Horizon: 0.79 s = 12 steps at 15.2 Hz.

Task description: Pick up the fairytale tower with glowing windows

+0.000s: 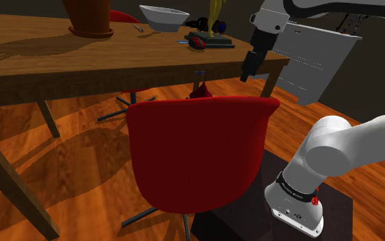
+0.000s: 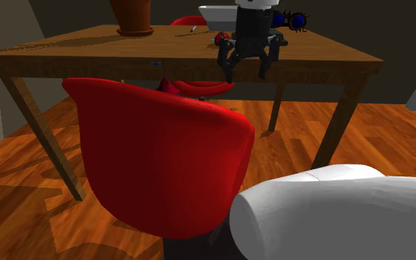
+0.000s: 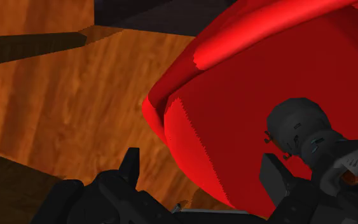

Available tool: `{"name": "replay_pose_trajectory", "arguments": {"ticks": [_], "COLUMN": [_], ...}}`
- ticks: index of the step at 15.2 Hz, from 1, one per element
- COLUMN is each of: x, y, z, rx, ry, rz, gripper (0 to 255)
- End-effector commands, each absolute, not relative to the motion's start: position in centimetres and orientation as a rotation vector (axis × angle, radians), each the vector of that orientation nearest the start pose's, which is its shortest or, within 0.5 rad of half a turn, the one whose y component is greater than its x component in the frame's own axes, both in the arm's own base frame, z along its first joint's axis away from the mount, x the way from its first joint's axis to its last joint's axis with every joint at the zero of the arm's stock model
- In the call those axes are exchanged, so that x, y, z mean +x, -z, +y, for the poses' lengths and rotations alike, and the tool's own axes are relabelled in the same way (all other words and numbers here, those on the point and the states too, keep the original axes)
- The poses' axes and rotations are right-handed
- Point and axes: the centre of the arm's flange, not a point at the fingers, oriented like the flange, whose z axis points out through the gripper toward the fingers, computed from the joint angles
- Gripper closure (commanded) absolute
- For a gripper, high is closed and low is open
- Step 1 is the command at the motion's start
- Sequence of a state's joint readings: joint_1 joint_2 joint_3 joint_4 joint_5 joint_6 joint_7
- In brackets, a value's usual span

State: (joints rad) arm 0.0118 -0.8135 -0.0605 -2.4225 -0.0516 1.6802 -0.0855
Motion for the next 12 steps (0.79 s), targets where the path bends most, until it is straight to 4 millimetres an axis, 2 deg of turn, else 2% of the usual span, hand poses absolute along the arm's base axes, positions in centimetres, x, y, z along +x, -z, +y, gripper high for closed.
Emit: {"name": "replay_pose_trajectory", "arguments": {"ticks": [1,7,12], "x": [30.9,36.0,38.8], "y": [-57.7,-60.1,-61.9], "z": [-2.5,3.8,10.0], "rx": [-3.150,-3.114,-3.029], "ry": [0.110,0.029,-0.039], "rz": [-0.092,-0.555,-0.934], "gripper": [0,0,0]}}
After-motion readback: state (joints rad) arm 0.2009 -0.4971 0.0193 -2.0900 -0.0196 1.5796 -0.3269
